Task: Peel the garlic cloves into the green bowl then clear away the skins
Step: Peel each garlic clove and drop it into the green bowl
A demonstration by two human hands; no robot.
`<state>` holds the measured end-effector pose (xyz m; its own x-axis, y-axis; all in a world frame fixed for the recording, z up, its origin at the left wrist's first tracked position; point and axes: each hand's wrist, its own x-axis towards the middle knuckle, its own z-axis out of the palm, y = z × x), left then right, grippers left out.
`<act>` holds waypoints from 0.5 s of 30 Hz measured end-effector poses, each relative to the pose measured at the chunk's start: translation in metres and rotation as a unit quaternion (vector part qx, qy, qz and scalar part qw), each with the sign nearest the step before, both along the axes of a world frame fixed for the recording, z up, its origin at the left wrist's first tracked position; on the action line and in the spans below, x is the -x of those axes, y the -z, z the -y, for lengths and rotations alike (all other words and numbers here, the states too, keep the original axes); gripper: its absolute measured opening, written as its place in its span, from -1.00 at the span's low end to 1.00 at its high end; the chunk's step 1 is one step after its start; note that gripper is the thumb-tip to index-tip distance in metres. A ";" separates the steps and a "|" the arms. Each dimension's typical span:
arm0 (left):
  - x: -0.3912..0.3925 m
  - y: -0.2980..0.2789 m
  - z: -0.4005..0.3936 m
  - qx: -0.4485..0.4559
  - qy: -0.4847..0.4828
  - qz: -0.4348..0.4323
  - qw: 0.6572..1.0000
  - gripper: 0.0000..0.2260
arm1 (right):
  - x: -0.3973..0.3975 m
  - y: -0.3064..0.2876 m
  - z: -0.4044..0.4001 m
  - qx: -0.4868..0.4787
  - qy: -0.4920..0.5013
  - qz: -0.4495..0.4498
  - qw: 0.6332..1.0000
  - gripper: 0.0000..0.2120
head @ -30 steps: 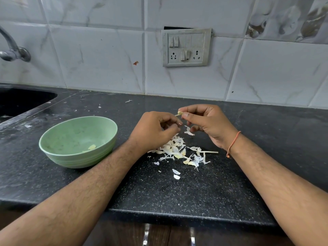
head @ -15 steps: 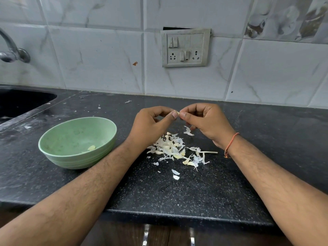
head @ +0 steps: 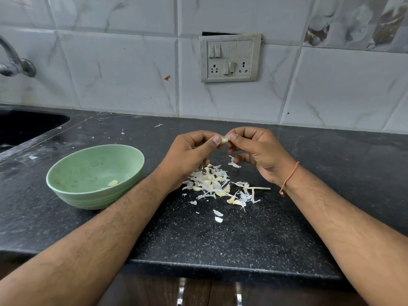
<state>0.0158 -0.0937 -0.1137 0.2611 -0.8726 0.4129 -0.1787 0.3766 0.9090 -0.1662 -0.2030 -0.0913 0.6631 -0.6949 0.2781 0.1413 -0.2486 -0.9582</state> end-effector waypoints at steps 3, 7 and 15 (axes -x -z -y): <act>0.000 0.000 0.000 0.006 -0.005 -0.007 1.000 -0.85 | 0.008 -0.009 0.003 -0.010 -0.016 -0.019 1.000 -0.88; -0.002 -0.001 -0.001 0.017 -0.036 -0.025 0.999 -0.83 | 0.022 -0.018 0.008 0.072 -0.049 -0.143 0.986 -0.87; 0.000 -0.003 -0.004 0.026 -0.042 -0.024 0.999 -0.83 | 0.020 -0.015 0.003 0.247 -0.010 -0.208 0.946 -0.78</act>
